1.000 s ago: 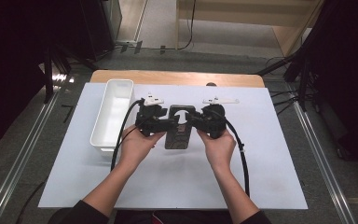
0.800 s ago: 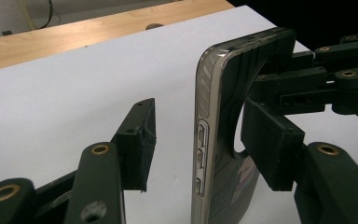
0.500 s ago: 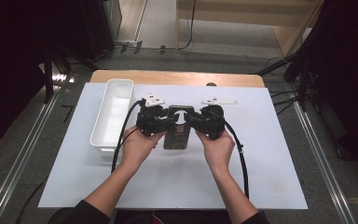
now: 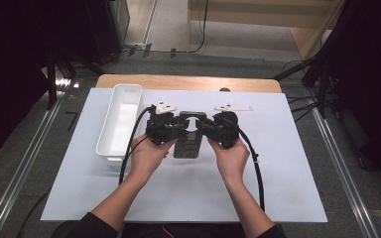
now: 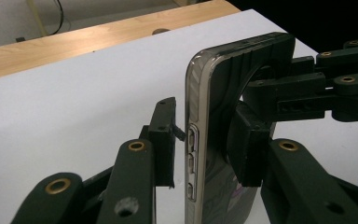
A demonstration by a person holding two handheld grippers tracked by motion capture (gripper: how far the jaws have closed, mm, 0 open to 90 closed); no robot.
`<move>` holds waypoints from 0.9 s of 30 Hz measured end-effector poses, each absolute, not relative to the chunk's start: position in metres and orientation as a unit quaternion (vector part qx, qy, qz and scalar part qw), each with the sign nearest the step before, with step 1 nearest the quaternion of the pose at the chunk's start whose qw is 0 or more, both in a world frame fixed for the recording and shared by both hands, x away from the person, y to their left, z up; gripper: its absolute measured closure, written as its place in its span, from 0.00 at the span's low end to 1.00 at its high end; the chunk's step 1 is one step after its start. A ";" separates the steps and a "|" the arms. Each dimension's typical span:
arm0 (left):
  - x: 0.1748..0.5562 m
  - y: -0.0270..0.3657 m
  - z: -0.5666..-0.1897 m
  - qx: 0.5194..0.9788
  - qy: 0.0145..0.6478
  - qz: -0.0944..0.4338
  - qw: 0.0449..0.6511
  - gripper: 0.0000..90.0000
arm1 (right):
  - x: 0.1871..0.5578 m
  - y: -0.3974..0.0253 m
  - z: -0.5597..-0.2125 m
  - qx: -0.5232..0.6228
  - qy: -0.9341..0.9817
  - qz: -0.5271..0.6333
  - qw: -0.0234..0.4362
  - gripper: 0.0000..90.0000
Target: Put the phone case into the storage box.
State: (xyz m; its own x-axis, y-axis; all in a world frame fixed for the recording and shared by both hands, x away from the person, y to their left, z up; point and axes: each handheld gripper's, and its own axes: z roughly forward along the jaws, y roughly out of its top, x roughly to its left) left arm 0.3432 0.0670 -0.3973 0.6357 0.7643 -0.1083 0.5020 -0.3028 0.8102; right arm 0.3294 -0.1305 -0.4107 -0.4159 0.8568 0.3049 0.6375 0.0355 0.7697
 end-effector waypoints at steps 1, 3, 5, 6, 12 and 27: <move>0.343 0.067 -0.398 0.793 0.400 0.151 0.435 0.75 | 0.329 -0.130 -0.411 0.527 0.709 0.453 0.120 0.78; 0.343 0.066 -0.398 0.792 0.403 0.154 0.432 0.76 | 0.329 -0.129 -0.411 0.526 0.710 0.453 0.120 0.78; 0.343 0.066 -0.398 0.791 0.405 0.157 0.431 0.78 | 0.329 -0.128 -0.411 0.527 0.709 0.453 0.120 0.78; 0.343 0.066 -0.398 0.791 0.405 0.157 0.431 0.78 | 0.329 -0.128 -0.411 0.527 0.709 0.453 0.120 0.78; 0.344 0.067 -0.398 0.790 0.405 0.150 0.436 0.79 | 0.329 -0.129 -0.411 0.526 0.708 0.455 0.120 0.78; 0.346 0.069 -0.399 0.791 0.401 0.133 0.443 0.81 | 0.329 -0.130 -0.410 0.521 0.712 0.454 0.123 0.75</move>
State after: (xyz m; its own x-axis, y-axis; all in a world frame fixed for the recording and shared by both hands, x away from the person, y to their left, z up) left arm 0.3459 0.0691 -0.3986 0.6433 0.7518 -0.1446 0.5166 -0.2869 0.8067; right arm 0.3288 -0.1301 -0.4101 -0.4264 0.8544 0.2970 0.6303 0.0451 0.7751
